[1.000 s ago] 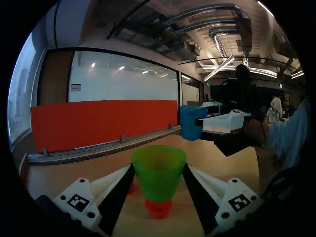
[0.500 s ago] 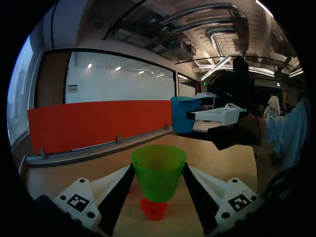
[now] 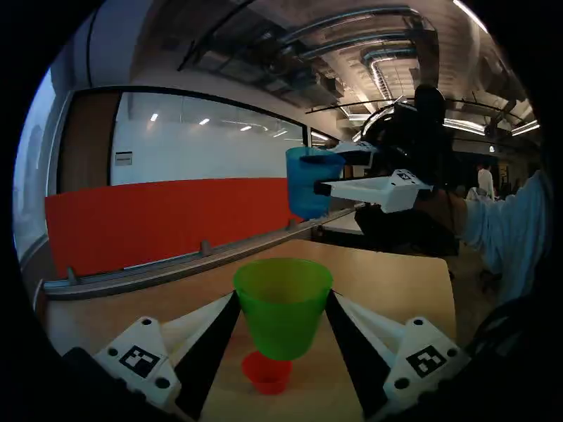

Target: Pour water

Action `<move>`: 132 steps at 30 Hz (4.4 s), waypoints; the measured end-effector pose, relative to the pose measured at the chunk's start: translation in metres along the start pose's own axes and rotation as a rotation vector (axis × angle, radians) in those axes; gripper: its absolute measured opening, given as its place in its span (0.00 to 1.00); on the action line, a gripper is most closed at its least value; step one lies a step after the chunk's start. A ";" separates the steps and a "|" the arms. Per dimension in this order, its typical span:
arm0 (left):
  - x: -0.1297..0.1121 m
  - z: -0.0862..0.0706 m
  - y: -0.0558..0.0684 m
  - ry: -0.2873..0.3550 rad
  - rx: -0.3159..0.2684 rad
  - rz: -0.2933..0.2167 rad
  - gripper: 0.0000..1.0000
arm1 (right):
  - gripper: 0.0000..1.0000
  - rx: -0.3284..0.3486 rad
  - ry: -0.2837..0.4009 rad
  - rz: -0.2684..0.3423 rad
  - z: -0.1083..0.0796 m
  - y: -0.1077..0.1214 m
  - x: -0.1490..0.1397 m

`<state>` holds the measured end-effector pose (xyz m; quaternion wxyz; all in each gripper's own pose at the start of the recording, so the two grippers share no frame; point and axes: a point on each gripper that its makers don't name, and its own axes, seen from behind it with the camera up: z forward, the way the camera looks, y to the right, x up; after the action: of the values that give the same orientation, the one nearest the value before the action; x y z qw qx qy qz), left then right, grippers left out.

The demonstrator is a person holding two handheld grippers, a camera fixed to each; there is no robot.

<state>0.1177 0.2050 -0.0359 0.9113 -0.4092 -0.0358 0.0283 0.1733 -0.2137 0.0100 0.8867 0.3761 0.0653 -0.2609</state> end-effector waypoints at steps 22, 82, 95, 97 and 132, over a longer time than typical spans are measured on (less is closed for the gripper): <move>0.001 0.010 0.012 -0.006 -0.035 0.008 0.85 | 0.89 -0.021 0.014 -0.277 0.028 0.013 0.031; 0.008 0.014 0.025 -0.004 -0.061 0.016 0.85 | 0.89 -0.103 0.029 -0.723 0.048 0.030 0.057; 0.008 0.014 0.025 -0.002 -0.064 0.016 0.85 | 0.89 -0.114 0.028 -0.779 0.050 0.031 0.060; 0.008 0.014 0.025 -0.002 -0.063 0.016 0.85 | 0.89 -0.117 0.028 -0.787 0.050 0.031 0.061; 0.011 0.017 0.027 -0.002 -0.062 0.011 0.85 | 0.89 -0.149 0.038 -0.913 0.045 0.035 0.074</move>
<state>0.1261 0.2362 -0.0442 0.8981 -0.4372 -0.0354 0.0324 0.2505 -0.2552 0.0407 0.7043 0.2491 0.2590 -0.6123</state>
